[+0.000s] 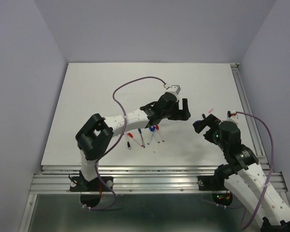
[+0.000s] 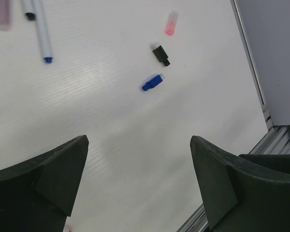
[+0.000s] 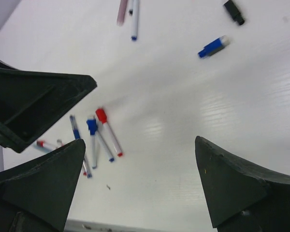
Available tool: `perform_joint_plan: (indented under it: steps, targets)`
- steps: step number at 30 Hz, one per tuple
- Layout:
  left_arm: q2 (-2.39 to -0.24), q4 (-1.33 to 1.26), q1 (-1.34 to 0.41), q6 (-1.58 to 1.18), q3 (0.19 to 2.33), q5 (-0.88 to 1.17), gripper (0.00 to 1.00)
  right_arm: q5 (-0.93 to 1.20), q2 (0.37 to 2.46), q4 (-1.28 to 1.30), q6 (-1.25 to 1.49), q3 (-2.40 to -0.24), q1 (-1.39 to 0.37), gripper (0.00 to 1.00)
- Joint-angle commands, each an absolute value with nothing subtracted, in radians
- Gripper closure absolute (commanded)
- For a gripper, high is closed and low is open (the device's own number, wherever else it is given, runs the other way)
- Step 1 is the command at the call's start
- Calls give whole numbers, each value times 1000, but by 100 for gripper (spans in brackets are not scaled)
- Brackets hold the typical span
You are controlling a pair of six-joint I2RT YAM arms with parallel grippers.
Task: Open the pen caps
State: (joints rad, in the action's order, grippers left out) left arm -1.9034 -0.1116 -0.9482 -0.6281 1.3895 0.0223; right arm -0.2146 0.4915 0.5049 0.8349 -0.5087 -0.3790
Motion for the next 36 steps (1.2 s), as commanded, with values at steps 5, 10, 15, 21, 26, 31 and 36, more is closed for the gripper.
perform_joint_plan:
  steps: [5, 10, 15, 21, 26, 31, 36]
  targets:
    - [-1476, -147, -925, -647, 947, -120, 1, 381, 749, 155, 652, -436, -419, 0]
    - [-1249, -144, -902, -734, 711, -182, 1, 79, 995, 123, 624, -526, -654, 0]
    - [-1092, -124, -853, -765, 559, -169, 1, -117, 1331, 178, 545, -746, -750, 2]
    - [-898, -83, -812, -785, 457, -189, 1, -183, 1532, 190, 477, -908, -785, 11]
    - [-819, -55, -790, -781, 431, -196, 1, -199, 1650, 190, 486, -974, -788, 30]
    - [-781, -41, -779, -769, 422, -202, 1, -213, 1704, 189, 491, -1002, -790, 43]
    - [-779, -38, -770, -764, 419, -207, 1, -206, 1738, 183, 499, -993, -790, 56]
